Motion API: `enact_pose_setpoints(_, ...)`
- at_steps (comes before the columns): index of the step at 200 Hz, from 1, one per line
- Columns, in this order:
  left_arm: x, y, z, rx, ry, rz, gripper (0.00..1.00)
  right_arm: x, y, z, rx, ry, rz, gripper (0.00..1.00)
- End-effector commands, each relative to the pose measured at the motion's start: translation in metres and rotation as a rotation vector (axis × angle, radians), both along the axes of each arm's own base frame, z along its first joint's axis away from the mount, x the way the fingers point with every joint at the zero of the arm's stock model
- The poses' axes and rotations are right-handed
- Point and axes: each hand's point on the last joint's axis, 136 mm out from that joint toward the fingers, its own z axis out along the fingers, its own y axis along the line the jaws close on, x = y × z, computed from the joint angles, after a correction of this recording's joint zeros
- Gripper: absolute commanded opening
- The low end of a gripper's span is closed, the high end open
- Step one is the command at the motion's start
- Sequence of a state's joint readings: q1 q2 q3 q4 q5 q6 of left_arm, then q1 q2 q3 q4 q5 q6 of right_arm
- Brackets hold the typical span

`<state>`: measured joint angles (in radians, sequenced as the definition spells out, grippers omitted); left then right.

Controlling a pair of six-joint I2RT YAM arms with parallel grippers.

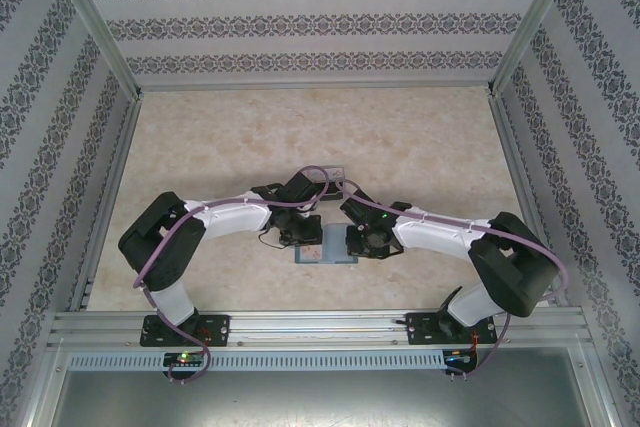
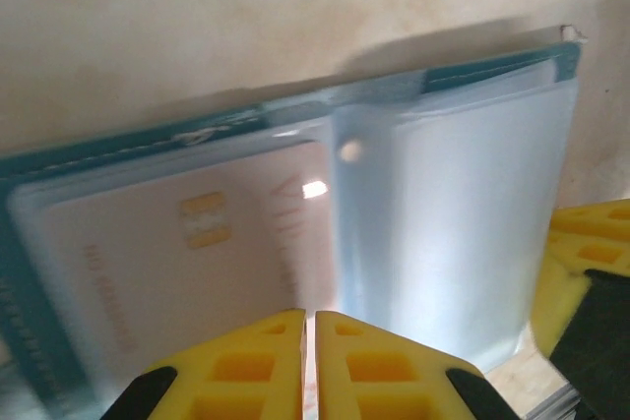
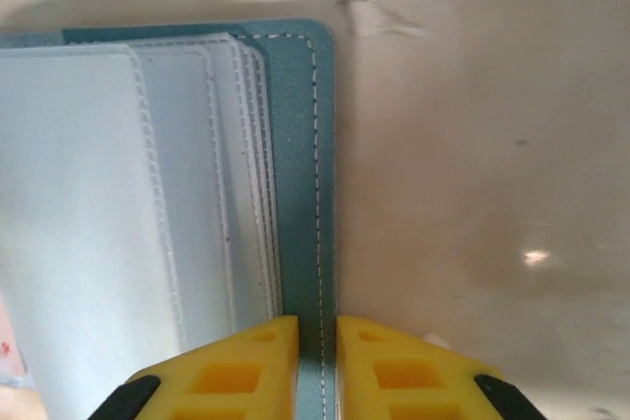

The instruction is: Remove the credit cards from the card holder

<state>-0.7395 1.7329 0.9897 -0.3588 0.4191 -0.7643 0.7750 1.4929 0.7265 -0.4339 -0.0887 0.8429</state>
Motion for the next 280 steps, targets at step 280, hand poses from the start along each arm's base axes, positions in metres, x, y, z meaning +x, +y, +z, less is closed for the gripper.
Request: enact_pose_setpoints(280,0.022,0.001,0.033,-0.048,-0.063,-0.004,0.09,0.020,0.032,0.080,0.236,-0.106,0.006,0.21)
